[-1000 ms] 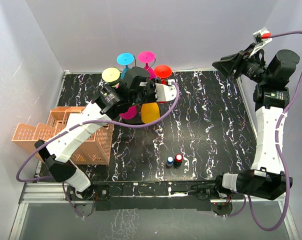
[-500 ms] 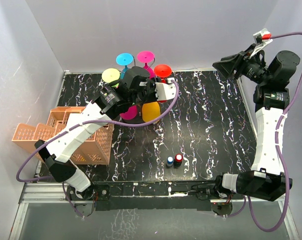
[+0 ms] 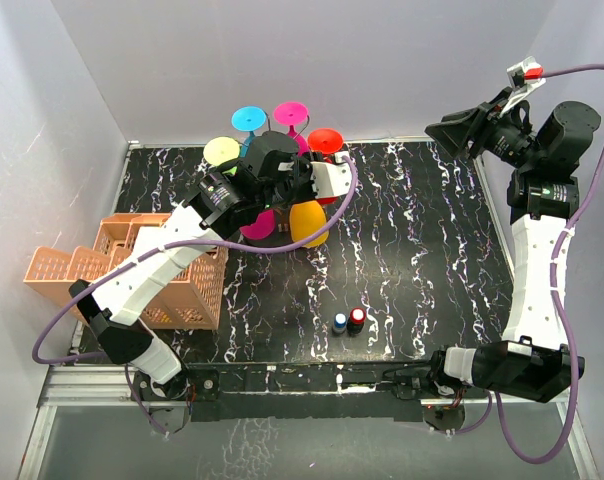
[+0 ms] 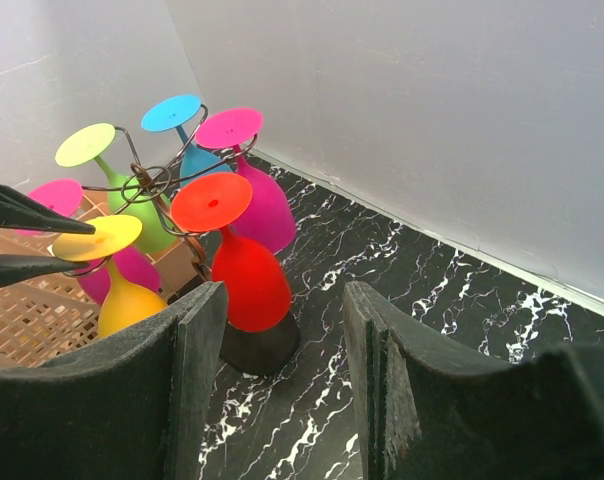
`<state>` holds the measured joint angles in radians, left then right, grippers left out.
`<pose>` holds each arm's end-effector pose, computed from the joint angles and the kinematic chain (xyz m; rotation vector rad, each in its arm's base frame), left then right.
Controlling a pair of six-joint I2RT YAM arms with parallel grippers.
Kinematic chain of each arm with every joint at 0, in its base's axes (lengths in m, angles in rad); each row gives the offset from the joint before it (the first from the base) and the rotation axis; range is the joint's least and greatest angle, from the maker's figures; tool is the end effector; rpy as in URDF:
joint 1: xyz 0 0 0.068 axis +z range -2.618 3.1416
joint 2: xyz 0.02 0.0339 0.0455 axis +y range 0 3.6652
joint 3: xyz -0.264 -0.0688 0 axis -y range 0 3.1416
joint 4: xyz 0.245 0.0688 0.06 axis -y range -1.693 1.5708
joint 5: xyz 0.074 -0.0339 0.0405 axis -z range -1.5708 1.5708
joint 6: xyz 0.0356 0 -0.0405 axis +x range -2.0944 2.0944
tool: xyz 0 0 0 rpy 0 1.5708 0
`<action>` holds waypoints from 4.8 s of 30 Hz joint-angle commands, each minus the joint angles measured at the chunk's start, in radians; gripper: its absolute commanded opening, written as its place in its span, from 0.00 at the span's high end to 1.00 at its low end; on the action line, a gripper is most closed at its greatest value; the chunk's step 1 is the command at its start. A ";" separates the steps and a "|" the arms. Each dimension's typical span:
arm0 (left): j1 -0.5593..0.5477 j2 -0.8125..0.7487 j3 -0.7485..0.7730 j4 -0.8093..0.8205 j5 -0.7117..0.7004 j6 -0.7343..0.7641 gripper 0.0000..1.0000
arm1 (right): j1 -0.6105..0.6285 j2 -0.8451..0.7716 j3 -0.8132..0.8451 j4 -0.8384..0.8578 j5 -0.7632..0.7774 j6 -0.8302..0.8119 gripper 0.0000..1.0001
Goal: Place the wine glass upside down on the wine glass rack
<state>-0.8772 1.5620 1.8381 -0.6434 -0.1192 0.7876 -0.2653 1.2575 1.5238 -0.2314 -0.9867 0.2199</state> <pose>0.2200 -0.2580 0.4627 1.3771 1.3605 0.0558 0.2517 -0.0376 0.4903 -0.4189 1.5408 0.7171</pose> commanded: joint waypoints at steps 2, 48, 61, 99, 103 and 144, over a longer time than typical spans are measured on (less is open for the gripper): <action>-0.005 -0.039 0.034 0.016 0.003 -0.019 0.68 | -0.009 -0.027 0.002 0.063 -0.007 0.014 0.45; -0.004 -0.058 0.040 -0.039 0.142 -0.136 0.52 | -0.028 -0.032 -0.022 0.083 -0.009 0.023 0.45; 0.031 -0.102 0.051 -0.073 0.239 -0.197 0.36 | -0.029 -0.030 -0.022 0.072 0.009 0.000 0.42; 0.560 -0.378 -0.161 0.289 -0.181 -0.652 0.03 | 0.005 0.073 0.057 -0.060 0.381 -0.061 0.02; 0.618 -0.421 -0.229 0.304 -0.183 -0.675 0.03 | 0.085 0.098 0.098 -0.108 0.463 -0.119 0.02; 0.830 -0.526 -0.393 0.261 0.137 -0.809 0.03 | 0.146 -0.136 -0.029 -0.308 0.711 -0.479 0.02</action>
<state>-0.0540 1.0573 1.4410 -0.3775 -0.0025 -0.0093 -0.0975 1.1370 1.4910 -0.6136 -0.2790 -0.2813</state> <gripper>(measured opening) 0.970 0.982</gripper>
